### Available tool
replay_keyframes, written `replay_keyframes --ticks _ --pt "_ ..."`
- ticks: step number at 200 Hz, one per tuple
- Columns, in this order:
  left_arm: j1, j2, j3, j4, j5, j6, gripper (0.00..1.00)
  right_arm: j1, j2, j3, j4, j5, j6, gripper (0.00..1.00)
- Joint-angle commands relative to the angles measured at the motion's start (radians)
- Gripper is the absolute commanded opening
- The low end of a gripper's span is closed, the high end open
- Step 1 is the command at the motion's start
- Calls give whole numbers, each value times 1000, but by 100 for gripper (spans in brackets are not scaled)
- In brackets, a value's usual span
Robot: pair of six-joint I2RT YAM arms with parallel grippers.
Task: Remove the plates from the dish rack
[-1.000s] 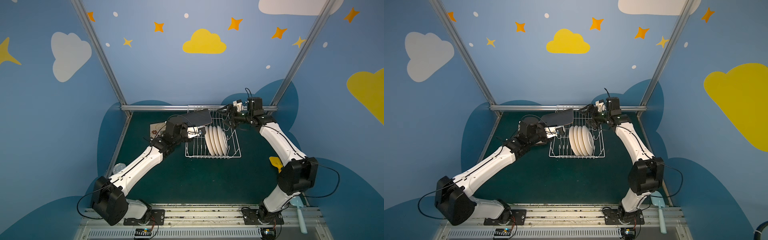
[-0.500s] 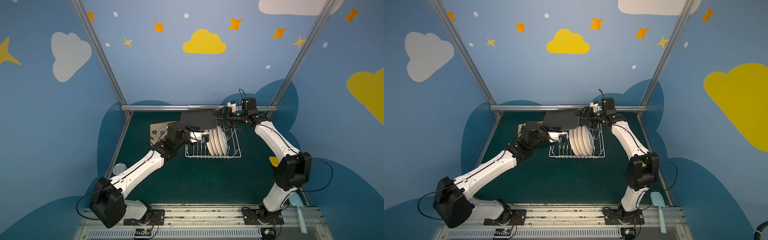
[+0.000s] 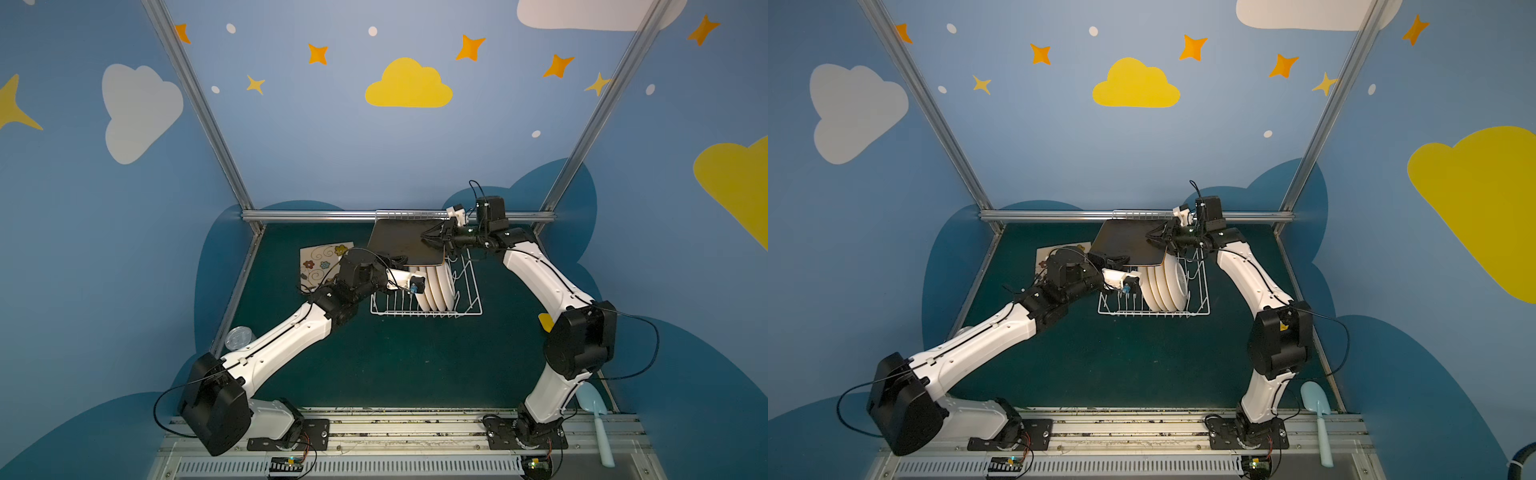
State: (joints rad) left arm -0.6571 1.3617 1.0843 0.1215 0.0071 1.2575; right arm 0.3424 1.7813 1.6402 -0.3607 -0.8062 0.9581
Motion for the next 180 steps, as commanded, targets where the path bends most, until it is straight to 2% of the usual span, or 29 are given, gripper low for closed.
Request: replay_keyframes --ticks 1,55,74,94,105,122,134,165,171,180 --pt "-2 -8 46 214 4 28 3 7 6 15 26 -13 1 28" --pt "-4 8 35 245 -36 31 3 4 -6 -17 99 -21 30 0" --pt "-4 10 29 245 -48 29 8 3 -4 -19 111 -28 39 0" --pt "-4 14 22 246 -57 23 24 0 -8 -20 140 -36 53 0" --pt "-5 14 17 246 -63 16 38 -4 -9 -25 165 -43 69 0" --pt "-3 16 18 231 -75 0 41 -14 -13 -36 220 -57 106 0" --pt "-2 14 20 204 -82 -21 48 -23 -16 -53 277 -66 143 0" --pt "-1 0 4 153 -90 -70 94 -50 -7 -55 401 -79 230 0" --pt "-1 -2 0 142 -88 -80 99 -54 -3 -46 413 -79 236 0" --pt "-1 -11 1 114 -87 -101 100 -61 3 -29 422 -77 238 0"
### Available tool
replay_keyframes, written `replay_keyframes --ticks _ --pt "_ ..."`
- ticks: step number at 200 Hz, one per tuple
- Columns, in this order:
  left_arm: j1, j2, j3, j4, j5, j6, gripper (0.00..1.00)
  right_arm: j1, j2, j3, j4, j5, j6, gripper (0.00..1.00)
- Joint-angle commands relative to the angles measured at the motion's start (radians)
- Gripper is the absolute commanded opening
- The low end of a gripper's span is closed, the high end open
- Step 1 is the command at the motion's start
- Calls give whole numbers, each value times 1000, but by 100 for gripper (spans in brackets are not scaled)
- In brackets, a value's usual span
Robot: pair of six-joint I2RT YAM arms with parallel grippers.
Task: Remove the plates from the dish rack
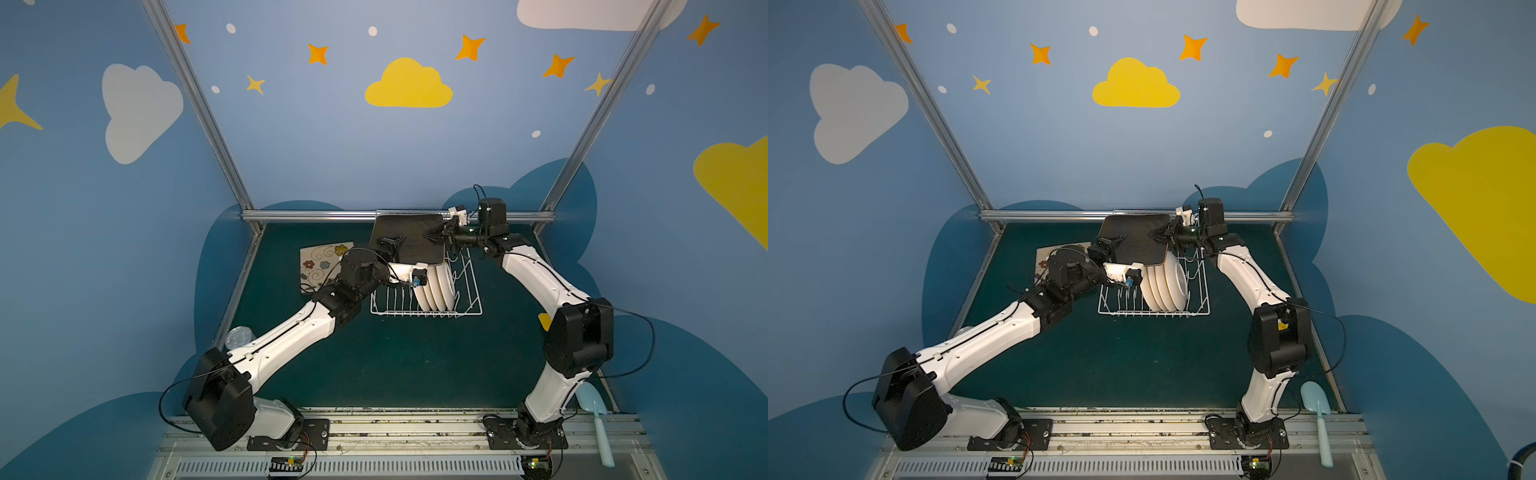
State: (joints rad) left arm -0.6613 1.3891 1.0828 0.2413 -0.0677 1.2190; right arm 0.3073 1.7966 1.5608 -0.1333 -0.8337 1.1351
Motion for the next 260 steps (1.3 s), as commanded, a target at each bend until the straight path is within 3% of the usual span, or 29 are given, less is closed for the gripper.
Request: replay_keyframes --ticks 1,30,60,118,141,160,203,260 --pt "4 -39 3 -9 -12 -66 100 -26 -12 53 196 -49 61 0" --pt "16 -67 -1 -83 -7 -183 100 -44 7 99 221 -39 63 0" --pt "60 -112 8 -134 14 -407 100 -65 14 108 246 -32 68 0" --pt "269 -117 181 -321 104 -1090 100 -91 -13 74 258 -45 18 0" --pt "384 -78 246 -364 275 -1355 100 -96 -35 43 261 -54 -15 0" --pt "434 -29 278 -355 430 -1495 100 -101 -50 22 255 -69 -45 0" --pt "454 176 464 -468 701 -1699 100 -102 -72 3 267 -122 -102 0" --pt "463 393 489 -247 969 -2065 99 -100 -107 -43 319 -146 -153 0"
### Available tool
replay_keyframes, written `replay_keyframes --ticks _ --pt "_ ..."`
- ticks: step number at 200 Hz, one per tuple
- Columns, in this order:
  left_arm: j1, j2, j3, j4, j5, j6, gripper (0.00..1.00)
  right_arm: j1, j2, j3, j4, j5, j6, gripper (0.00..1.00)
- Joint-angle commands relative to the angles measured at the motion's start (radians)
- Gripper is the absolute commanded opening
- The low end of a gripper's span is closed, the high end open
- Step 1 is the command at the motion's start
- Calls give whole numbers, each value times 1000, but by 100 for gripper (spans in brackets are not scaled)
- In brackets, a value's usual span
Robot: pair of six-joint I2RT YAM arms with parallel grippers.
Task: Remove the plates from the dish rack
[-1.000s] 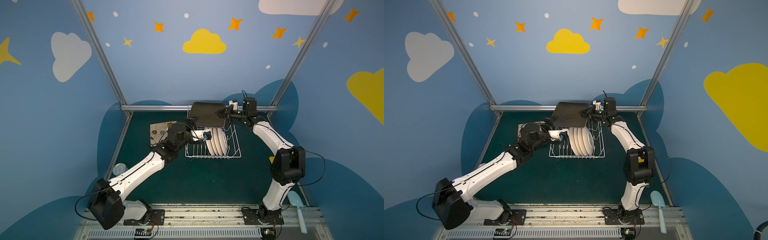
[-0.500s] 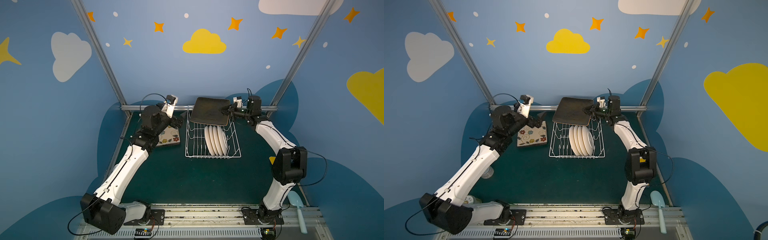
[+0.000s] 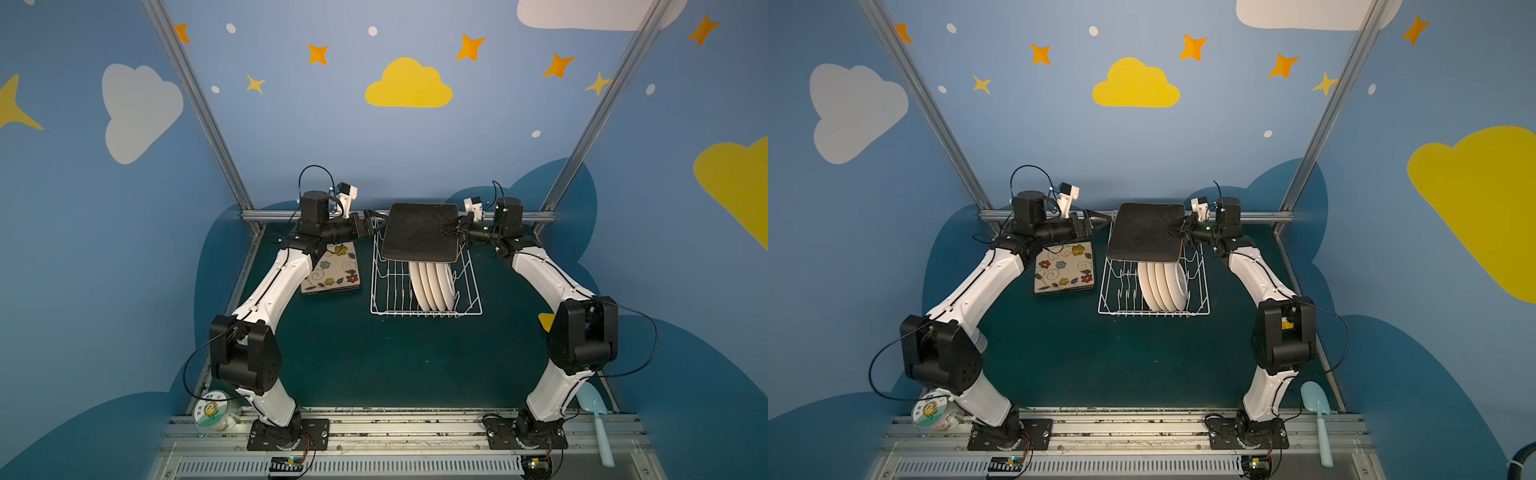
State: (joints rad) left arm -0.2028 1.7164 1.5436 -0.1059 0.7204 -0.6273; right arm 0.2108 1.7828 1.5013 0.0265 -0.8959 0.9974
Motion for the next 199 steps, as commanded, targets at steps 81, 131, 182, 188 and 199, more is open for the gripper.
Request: replay_keyframes --ticks 81,131,182,188,199 --pt "-29 153 48 189 319 -284 80 2 -78 9 159 -100 -19 0" --pt "-44 175 84 129 341 -251 61 15 -61 15 158 -103 -20 0" --pt "-47 172 118 49 331 -190 44 25 -51 13 153 -103 -25 0" --pt "-47 170 118 50 331 -190 43 27 -49 14 153 -102 -23 0" --pt "-50 169 115 51 329 -190 38 29 -47 14 158 -101 -19 0"
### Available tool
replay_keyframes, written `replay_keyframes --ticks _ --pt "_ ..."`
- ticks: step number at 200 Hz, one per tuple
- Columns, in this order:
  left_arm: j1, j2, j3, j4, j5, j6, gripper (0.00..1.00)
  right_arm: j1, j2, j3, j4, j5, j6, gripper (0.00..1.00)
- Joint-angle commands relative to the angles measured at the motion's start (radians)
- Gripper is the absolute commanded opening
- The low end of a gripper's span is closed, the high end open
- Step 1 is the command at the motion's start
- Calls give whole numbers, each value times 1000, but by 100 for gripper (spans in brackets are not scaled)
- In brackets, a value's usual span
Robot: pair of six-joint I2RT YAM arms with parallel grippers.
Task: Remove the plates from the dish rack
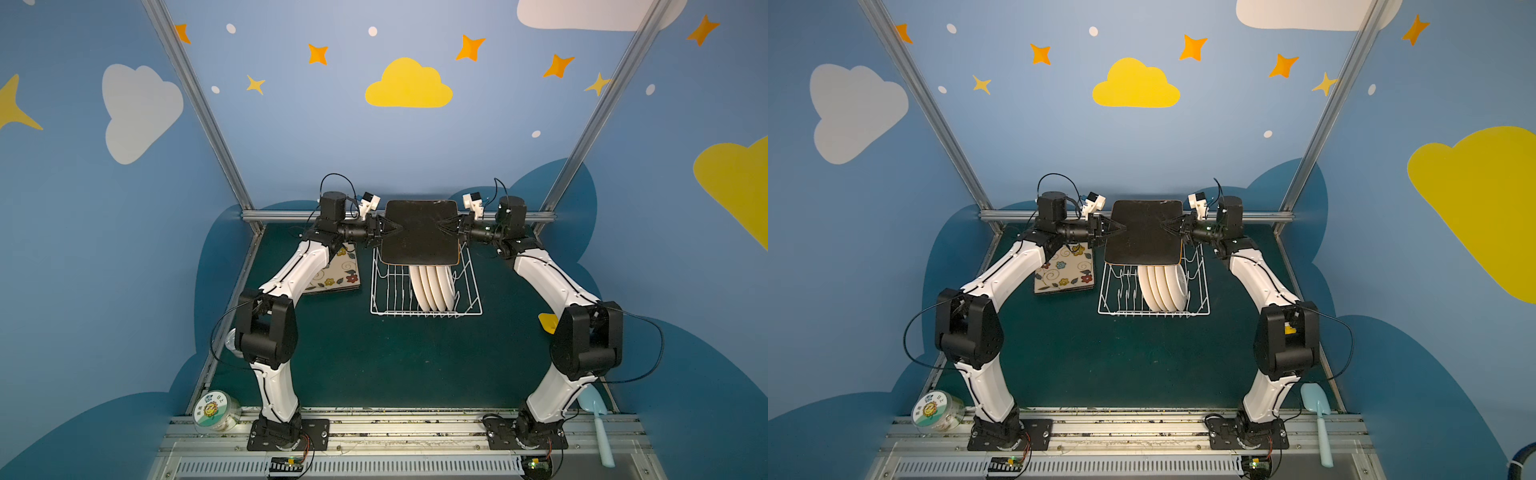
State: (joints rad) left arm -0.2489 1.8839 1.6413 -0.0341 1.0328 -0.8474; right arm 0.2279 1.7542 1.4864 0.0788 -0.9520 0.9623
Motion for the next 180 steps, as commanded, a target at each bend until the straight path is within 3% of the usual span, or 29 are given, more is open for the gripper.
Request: replay_keyframes --ticks 1,33,90,133,164,180 --pt "-4 2 17 -21 16 30 38 13 -18 29 107 -45 16 0" --pt "-10 -7 1 -7 3 24 25 20 -7 30 127 -44 30 0" --pt "-16 -20 -24 53 -4 -12 19 35 13 30 127 -52 38 0" --pt "-17 -22 -26 45 -13 -12 3 37 22 31 126 -53 46 0" --pt "-13 -30 -27 43 -34 -18 3 37 25 30 122 -47 54 0" --pt "-10 -39 -29 46 -49 -22 3 35 24 28 114 -35 56 6"
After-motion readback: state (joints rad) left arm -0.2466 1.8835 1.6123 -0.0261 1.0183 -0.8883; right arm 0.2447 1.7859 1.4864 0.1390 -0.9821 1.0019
